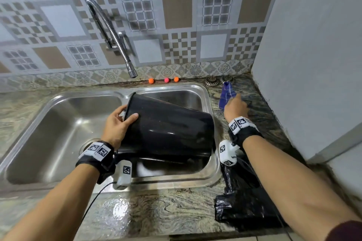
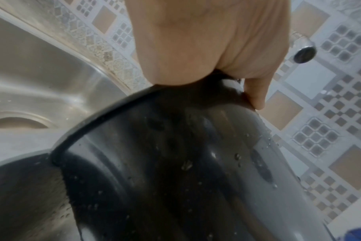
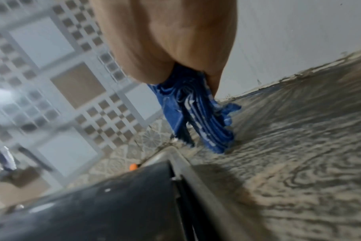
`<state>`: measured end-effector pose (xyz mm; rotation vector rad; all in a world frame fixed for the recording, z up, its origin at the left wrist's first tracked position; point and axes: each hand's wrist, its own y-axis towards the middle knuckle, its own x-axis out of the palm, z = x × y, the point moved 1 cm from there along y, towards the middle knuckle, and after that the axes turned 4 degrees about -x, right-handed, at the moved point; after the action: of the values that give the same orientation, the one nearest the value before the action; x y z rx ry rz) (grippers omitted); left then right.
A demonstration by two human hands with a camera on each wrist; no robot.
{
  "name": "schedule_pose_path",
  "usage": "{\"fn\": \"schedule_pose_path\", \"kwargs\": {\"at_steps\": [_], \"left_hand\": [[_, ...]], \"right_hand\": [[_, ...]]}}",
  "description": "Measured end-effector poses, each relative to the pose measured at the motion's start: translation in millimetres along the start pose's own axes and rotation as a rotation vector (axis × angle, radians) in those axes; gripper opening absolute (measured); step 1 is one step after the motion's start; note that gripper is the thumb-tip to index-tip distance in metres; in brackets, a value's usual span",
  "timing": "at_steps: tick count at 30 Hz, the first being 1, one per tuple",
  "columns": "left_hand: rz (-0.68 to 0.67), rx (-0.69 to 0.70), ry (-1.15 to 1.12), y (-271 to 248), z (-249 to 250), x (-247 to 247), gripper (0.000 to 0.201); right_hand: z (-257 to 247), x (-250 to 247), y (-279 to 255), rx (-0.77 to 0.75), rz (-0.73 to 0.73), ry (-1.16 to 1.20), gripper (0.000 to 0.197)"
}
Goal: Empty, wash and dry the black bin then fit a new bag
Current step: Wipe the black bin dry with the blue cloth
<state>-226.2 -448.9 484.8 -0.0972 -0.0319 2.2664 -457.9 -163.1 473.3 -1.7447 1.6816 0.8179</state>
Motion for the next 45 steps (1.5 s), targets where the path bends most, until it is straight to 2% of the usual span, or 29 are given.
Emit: {"fn": "schedule_pose_path", "kwargs": {"at_steps": [3, 6, 12, 16, 19, 22, 25, 28, 30, 34, 38, 39, 41, 42, 43, 45], "left_hand": [[-0.054, 0.037, 0.029, -0.2, 12.7, 0.2, 0.039], [-0.107, 0.133, 0.107, -1.5, 24.2, 0.6, 0.043], [-0.263, 0.364, 0.405, -5.7, 43.0, -1.8, 0.043], [-0.261, 0.513, 0.689, -5.4, 41.6, -3.3, 0.053], [-0.23, 0.617, 0.963, -8.3, 30.9, -4.0, 0.052], [-0.274, 0.707, 1.155, -12.0, 11.5, -3.8, 0.051], [-0.29, 0.87, 1.216, -20.2, -5.0, -0.7, 0.049], [-0.355, 1.014, 1.222, -27.9, -13.8, 7.7, 0.046], [-0.4, 1.039, 1.248, -31.1, -16.1, 12.9, 0.046], [-0.465, 1.083, 1.278, -41.1, -19.3, 11.8, 0.047], [-0.574, 0.997, 1.028, -43.1, 2.9, 0.6, 0.046], [-0.533, 0.976, 0.982, -36.9, 9.7, -5.8, 0.044], [-0.296, 0.902, 0.99, -12.5, 16.6, -21.9, 0.04], [-0.165, 0.782, 1.008, 1.1, 17.0, -30.7, 0.046], [-0.096, 0.616, 1.018, 9.5, 17.6, -38.0, 0.054], [-0.119, 0.327, 0.937, 15.2, 18.6, -45.6, 0.06]], "right_hand": [[-22.1, -7.0, -13.6, -0.067, 0.032, 0.122, 0.035], [-40.5, -12.2, -33.4, -0.124, 0.029, 0.197, 0.035], [-62.9, -11.8, -66.2, -0.089, 0.014, 0.367, 0.034], [-72.0, -11.5, -85.2, -0.07, -0.006, 0.392, 0.033], [-79.0, -10.6, -96.0, -0.071, 0.014, 0.41, 0.031], [-81.6, -5.2, -102.7, -0.062, 0.002, 0.401, 0.024], [-83.9, 2.6, -111.2, -0.054, -0.037, 0.382, 0.023], [-84.6, 13.2, -118.5, -0.033, -0.075, 0.318, 0.033], [-83.3, 19.8, -123.7, -0.005, -0.072, 0.248, 0.041], [-76.5, 27.5, -135.3, -0.041, -0.022, 0.146, 0.041], [-82.6, 33.5, -138.6, -0.085, 0.043, 0.09, 0.021], [-85.1, 35.2, -140.5, -0.088, 0.063, 0.091, 0.019], [-86.5, 38.7, -145.8, -0.104, 0.117, 0.093, 0.018], [-85.6, 40.3, -149.1, -0.112, 0.147, 0.092, 0.017], [-84.3, 41.8, -153.2, -0.122, 0.175, 0.09, 0.017], [-82.6, 43.8, -159.4, -0.162, 0.21, 0.069, 0.017]]}}
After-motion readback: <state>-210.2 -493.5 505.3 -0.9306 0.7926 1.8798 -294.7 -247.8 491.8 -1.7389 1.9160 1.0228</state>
